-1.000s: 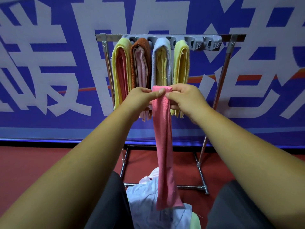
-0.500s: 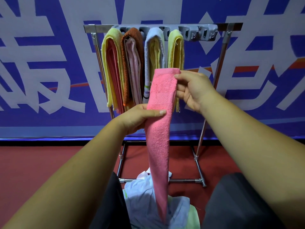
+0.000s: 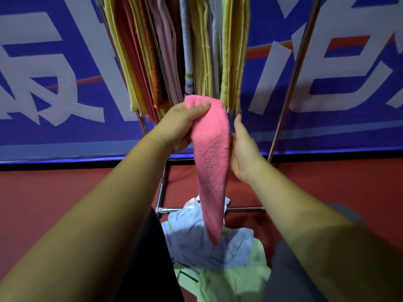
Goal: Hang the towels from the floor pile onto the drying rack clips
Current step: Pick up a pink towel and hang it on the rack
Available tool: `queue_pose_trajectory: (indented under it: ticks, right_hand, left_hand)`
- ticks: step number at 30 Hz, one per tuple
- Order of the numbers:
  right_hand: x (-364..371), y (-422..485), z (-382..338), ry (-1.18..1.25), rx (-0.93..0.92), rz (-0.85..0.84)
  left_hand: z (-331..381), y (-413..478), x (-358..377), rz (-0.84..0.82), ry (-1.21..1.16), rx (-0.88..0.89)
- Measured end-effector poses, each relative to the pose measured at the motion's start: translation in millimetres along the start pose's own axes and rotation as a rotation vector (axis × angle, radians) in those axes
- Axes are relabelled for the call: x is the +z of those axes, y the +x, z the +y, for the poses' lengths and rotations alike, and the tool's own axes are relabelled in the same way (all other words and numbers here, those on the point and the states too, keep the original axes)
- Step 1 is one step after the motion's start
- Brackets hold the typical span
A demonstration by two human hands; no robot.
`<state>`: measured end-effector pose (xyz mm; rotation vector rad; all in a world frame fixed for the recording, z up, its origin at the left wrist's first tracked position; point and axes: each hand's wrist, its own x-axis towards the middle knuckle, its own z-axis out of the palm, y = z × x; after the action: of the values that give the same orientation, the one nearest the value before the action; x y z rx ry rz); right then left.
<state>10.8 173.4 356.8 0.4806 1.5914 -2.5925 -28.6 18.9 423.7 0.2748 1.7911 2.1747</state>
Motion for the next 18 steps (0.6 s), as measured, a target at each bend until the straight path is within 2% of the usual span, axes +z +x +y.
queue_pose_trajectory:
  ticks: [4, 8, 11, 14, 18]
  right_hand:
    - [-18.0, 11.7, 33.9, -0.136, 0.027, -0.052]
    - [-27.4, 13.1, 50.2, -0.275, 0.025, -0.159]
    - [-21.8, 19.0, 49.4, -0.291, 0.039, -0.199]
    - [-14.1, 30.9, 47.4, -0.196, 0.095, -0.18]
    - [-5.4, 44.0, 40.9, 0.03, 0.133, -0.188]
  left_hand:
    - [-21.3, 21.4, -9.8, 0.196, 0.03, -0.05]
    - [-40.4, 38.8, -19.0, 0.29, 0.022, -0.138]
    - [-47.5, 43.0, -22.7, 0.243, -0.081, -0.208]
    - [-62.4, 45.0, -35.0, 0.176, -0.154, -0.25]
    - [-84.5, 42.4, -45.9, 0.004, -0.07, -0.344]
